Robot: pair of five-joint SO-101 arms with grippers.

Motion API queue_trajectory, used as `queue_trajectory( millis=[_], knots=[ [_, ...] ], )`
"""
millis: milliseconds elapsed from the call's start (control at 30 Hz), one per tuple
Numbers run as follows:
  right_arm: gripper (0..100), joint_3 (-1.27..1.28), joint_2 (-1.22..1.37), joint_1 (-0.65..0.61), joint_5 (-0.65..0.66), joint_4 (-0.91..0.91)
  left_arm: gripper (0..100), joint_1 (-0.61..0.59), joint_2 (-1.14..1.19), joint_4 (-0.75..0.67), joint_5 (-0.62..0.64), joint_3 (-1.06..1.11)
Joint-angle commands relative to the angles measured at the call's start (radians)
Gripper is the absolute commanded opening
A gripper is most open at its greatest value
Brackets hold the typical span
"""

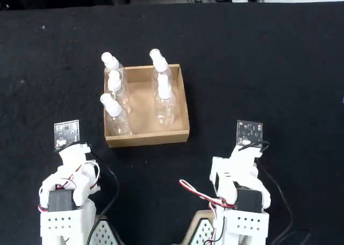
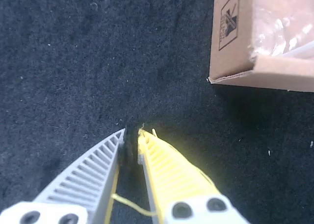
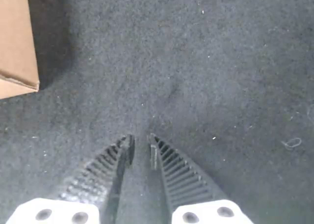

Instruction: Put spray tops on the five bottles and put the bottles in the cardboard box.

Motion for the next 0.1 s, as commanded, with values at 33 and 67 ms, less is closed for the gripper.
queue_trajectory(
  millis=[33, 67],
  knots=[
    [1.1, -0.002, -0.093, 0.015, 0.009, 0.012, 3, 0.005, -0.006, -0.014, -0.005, 0.022],
    [1.1, -0.002, -0.093, 0.015, 0.009, 0.012, 3, 0.005, -0.006, -0.014, -0.005, 0.022]
  ],
)
